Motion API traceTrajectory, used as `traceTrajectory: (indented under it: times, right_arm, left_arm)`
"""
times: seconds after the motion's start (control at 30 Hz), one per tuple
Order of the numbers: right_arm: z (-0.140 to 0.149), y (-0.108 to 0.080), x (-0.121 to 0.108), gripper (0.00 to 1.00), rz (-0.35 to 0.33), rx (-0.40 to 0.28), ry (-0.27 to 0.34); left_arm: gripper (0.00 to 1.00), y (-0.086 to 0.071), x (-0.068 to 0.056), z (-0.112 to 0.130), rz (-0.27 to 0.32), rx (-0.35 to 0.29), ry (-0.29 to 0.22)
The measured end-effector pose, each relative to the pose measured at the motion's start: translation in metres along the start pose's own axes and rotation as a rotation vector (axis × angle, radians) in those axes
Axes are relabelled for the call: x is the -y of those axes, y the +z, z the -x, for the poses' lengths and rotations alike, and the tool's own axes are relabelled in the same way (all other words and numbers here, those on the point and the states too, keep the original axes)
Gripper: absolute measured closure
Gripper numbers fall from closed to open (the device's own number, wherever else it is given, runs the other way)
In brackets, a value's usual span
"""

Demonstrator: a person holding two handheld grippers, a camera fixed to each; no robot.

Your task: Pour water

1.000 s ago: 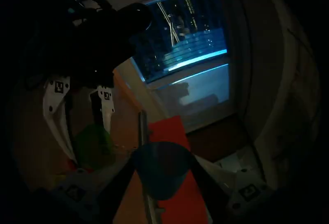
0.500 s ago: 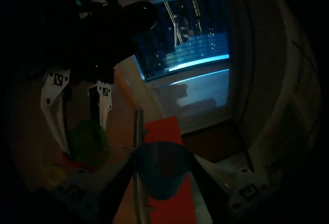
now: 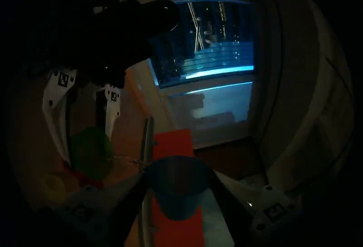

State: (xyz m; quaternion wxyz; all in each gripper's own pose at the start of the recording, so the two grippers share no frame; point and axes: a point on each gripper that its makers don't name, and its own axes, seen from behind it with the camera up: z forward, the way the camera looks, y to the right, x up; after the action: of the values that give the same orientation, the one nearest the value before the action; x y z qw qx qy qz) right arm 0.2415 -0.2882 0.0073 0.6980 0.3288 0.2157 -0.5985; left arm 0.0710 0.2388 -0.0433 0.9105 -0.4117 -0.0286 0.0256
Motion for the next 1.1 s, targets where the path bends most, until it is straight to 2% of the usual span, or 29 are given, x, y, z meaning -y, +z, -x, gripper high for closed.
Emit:
traceTrajectory:
  times: [1.1]
  right_arm:
    - [-0.013, 0.0, -0.013, 0.05, 0.031, 0.002, -0.187]
  left_arm:
    - [0.16, -0.003, -0.002, -0.004, -0.001, -0.005, 0.007]
